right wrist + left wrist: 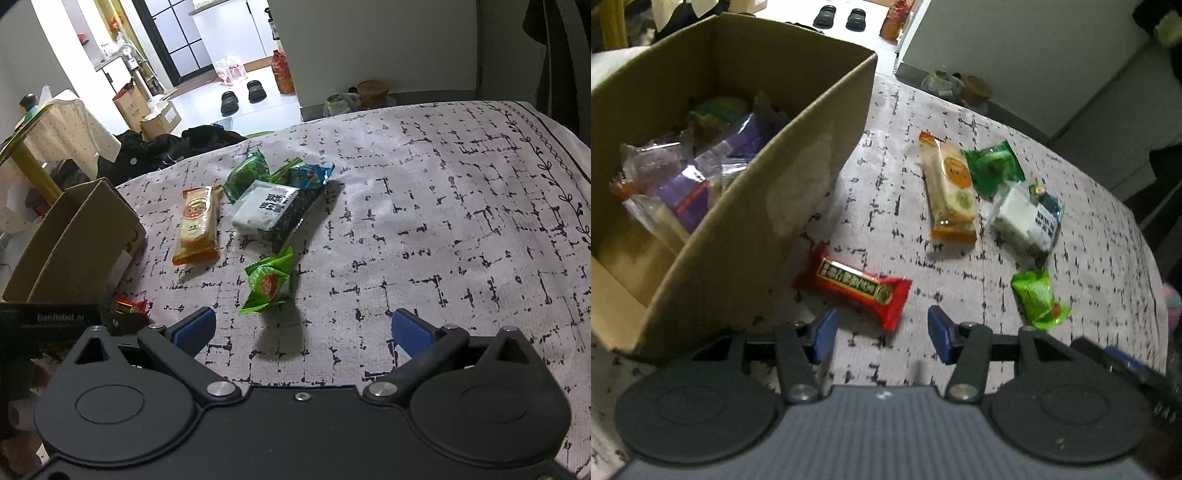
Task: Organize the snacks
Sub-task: 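Move the left gripper toward the red candy bar while the right approaches the green-wrapped cake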
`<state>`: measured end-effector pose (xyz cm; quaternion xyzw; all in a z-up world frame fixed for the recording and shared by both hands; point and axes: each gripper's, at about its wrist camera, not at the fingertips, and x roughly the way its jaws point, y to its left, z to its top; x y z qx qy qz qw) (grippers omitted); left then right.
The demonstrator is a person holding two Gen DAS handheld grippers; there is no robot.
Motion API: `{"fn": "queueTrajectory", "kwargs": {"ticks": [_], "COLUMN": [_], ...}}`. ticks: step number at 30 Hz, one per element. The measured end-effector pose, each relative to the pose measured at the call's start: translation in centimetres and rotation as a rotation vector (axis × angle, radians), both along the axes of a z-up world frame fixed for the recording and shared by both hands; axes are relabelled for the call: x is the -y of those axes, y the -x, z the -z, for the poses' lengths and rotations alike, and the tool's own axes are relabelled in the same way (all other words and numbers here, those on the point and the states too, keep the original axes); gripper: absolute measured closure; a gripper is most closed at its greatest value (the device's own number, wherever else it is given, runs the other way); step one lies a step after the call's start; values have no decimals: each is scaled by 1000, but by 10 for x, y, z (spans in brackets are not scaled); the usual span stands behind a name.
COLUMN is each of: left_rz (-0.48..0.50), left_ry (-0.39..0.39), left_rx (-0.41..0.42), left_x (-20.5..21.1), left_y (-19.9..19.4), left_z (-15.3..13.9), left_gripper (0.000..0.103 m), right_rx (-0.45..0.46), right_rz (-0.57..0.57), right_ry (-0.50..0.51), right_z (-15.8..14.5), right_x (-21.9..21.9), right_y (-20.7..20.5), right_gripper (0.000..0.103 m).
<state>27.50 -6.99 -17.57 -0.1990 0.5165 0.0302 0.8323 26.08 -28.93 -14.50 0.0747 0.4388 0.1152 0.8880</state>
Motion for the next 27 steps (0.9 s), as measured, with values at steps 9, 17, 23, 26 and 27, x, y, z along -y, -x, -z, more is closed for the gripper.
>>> {"fn": "queueTrajectory", "kwargs": {"ticks": [9, 17, 23, 26, 27], "left_rz": [-24, -10, 81, 106, 117], "left_ry": [-16, -83, -206, -248, -271], "left_rx": [45, 50, 143, 176, 190], "left_x": [8, 17, 33, 37, 39], "left_y": [-23, -30, -24, -27, -28], "left_z": [5, 4, -12, -15, -15], "left_gripper": [50, 50, 50, 50, 50], "right_rx": [-6, -18, -27, -26, -26], "right_rz": [9, 18, 25, 26, 26], "right_ry": [-5, -10, -13, -16, -15], "right_z": [1, 6, 9, 9, 9], "right_x": [3, 6, 9, 9, 9], "right_y": [-1, -3, -3, -2, -2], "right_gripper": [0, 0, 0, 0, 0]}}
